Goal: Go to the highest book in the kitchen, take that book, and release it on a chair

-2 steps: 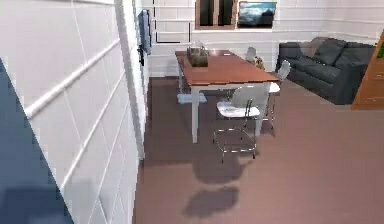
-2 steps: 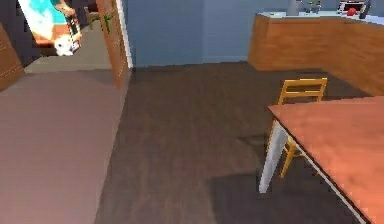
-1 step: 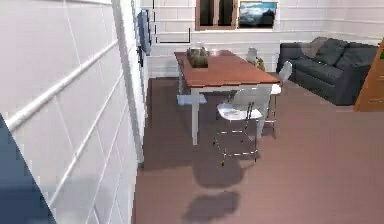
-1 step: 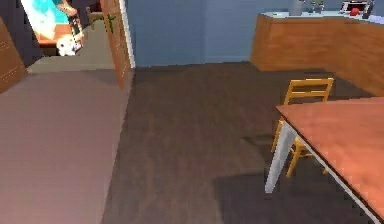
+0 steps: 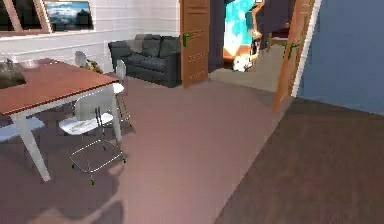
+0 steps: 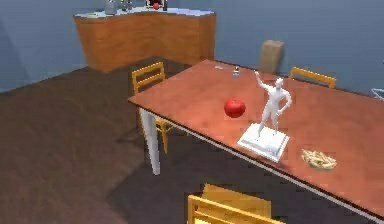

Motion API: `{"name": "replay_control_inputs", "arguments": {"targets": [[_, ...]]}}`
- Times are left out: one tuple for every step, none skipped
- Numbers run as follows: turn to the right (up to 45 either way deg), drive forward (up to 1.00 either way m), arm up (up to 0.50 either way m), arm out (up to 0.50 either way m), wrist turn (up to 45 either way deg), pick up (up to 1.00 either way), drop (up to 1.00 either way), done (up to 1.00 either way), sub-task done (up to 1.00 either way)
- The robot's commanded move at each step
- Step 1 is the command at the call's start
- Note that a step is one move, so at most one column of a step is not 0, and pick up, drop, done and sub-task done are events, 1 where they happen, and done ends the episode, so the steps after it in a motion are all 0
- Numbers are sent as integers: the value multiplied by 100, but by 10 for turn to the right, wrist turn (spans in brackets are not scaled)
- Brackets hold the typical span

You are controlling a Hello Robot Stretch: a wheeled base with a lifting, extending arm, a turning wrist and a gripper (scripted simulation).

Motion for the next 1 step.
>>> {"name": "replay_control_inputs", "arguments": {"targets": [[450, 0, 0, 0, 0, 0, 0, 0, 0]]}}
